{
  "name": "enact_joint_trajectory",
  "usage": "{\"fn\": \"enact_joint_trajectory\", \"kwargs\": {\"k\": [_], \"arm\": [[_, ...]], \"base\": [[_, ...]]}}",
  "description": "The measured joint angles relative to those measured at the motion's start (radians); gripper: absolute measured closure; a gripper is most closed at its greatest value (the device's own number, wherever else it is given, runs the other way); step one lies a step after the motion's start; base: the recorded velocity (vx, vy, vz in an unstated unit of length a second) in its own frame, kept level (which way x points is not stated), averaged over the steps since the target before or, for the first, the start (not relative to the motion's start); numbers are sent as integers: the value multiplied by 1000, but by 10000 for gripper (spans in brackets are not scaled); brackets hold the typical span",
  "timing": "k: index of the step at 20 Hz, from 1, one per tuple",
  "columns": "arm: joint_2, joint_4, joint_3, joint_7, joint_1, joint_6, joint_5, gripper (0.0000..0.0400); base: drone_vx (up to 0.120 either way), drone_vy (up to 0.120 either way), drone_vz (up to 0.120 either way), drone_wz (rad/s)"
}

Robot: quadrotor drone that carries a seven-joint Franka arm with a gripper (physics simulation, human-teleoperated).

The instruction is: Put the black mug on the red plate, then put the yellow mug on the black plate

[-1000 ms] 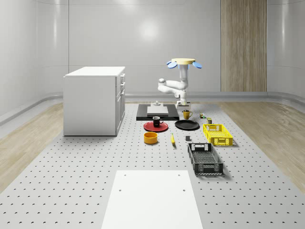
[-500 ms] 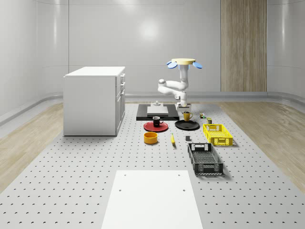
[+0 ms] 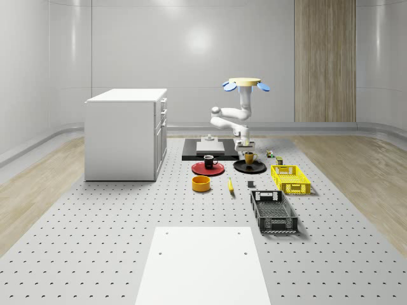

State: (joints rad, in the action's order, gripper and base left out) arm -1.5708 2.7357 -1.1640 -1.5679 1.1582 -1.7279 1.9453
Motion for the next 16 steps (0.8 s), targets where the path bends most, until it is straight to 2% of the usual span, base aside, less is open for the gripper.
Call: {"fn": "enact_joint_trajectory", "kwargs": {"k": [3, 6, 10, 16], "arm": [[2, 3, -6, 1, -3, 5, -4, 83], [2, 14, -32, 3, -11, 19, -28, 39], [2, 30, -77, 5, -23, 39, -68, 14], [1, 40, -109, 6, -31, 53, -97, 4]], "base": [[0, 0, 0, 0], [0, 0, 0, 0], [0, 0, 0, 0], [0, 0, 0, 0]]}}
